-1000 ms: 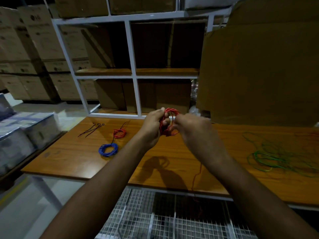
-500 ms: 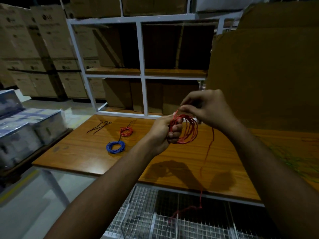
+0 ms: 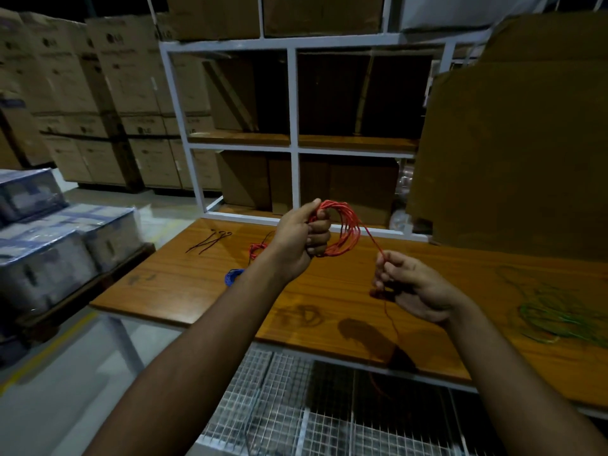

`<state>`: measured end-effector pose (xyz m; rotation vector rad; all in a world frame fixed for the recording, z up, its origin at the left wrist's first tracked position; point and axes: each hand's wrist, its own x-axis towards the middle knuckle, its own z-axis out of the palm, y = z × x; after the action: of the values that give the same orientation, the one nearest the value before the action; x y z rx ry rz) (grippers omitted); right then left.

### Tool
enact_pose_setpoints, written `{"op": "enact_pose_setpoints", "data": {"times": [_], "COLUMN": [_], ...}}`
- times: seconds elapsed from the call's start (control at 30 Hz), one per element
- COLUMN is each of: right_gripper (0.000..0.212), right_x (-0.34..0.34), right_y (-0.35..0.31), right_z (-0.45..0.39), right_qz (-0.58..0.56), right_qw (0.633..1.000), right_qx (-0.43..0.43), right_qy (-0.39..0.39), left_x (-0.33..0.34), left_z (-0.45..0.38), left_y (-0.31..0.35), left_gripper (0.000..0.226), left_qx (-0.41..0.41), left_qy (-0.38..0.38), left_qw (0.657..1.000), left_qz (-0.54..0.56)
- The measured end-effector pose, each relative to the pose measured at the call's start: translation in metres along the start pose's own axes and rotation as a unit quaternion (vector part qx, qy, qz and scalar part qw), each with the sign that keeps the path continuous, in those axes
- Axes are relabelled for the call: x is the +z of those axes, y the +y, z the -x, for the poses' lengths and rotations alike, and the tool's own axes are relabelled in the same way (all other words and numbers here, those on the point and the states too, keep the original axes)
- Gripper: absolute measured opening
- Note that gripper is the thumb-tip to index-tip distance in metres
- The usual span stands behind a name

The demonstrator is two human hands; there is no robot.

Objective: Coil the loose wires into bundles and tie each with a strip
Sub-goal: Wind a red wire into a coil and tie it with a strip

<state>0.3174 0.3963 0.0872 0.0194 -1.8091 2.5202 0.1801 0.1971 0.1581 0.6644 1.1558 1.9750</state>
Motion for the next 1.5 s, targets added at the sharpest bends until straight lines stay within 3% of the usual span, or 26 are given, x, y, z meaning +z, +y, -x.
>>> {"op": "enact_pose_setpoints", "data": {"times": [0.13,0.2,0.33,0.4,0.5,0.53,0.6,0.7,0.77,0.83,0.9,1.0,1.1,1.17,1.27,1.37,1.5], "right_gripper": [0.025,0.022,0.023,0.026,0.020,0.020,0.020,0.046,0.043,0.034,0.022,0.021,0.014,0.022,0.022,0.013,0.019], "right_x": [0.015,0.023,0.048,0.069,0.122,0.142,0.170,0.183,0.182,0.171,0.151,0.125,0.111,0.104,0.091,0.080,0.068], "right_y": [0.011,0.017,0.039,0.047,0.038,0.031,0.016,-0.008,-0.026,-0.040,-0.047,-0.053,-0.071,-0.085,-0.097,-0.098,-0.098], "right_z": [0.005,0.008,0.010,0.007,0.012,0.017,0.025,0.026,0.025,0.024,0.020,0.014,0.020,0.027,0.029,0.017,0.012], "right_qz": [0.012,0.104,0.293,0.444,0.706,0.740,0.772,0.810,0.806,0.761,0.715,0.699,0.674,0.667,0.678,0.698,0.753], "right_qw": [0.987,0.972,0.931,0.867,0.668,0.636,0.617,0.583,0.579,0.585,0.585,0.611,0.709,0.737,0.717,0.664,0.595], "right_qx": [-0.066,-0.065,-0.013,0.049,0.141,0.142,0.118,0.002,-0.087,-0.214,-0.272,-0.205,-0.087,-0.028,-0.061,-0.134,-0.138], "right_qy": [0.143,0.200,0.218,0.222,0.190,0.163,0.093,0.055,0.093,0.179,0.268,0.310,0.188,0.104,0.151,0.231,0.246], "left_x": [-0.014,-0.017,-0.017,-0.016,-0.015,-0.015,-0.014,-0.012,-0.009,-0.004,0.002,0.012,0.020,0.022,0.027,0.036,0.044], "left_z": [0.002,0.003,0.004,0.004,0.004,0.004,0.004,0.004,0.006,0.007,0.009,0.010,0.008,0.006,0.003,0.000,-0.006], "left_y": [0.007,0.010,0.019,0.019,0.015,0.014,0.010,0.002,-0.005,-0.012,-0.017,-0.023,-0.027,-0.028,-0.031,-0.033,-0.037], "left_gripper": [0.038,0.038,0.037,0.036,0.036,0.036,0.036,0.036,0.036,0.033,0.030,0.025,0.031,0.032,0.030,0.030,0.037], "left_qx": [-0.003,-0.005,0.018,0.027,0.028,0.029,0.031,0.035,0.032,0.025,0.017,0.002,-0.009,-0.009,-0.014,-0.013,0.004], "left_qy": [0.018,0.016,0.015,0.021,0.040,0.046,0.057,0.070,0.070,0.061,0.042,0.013,-0.003,0.010,-0.001,-0.014,-0.015], "left_qw": [0.999,1.000,1.000,0.999,0.999,0.998,0.997,0.996,0.995,0.996,0.997,0.998,0.997,0.996,0.997,0.998,0.997], "left_qz": [-0.032,-0.021,0.006,-0.004,-0.015,-0.018,-0.029,-0.042,-0.063,-0.068,-0.062,-0.061,-0.076,-0.089,-0.073,-0.056,-0.077]}}
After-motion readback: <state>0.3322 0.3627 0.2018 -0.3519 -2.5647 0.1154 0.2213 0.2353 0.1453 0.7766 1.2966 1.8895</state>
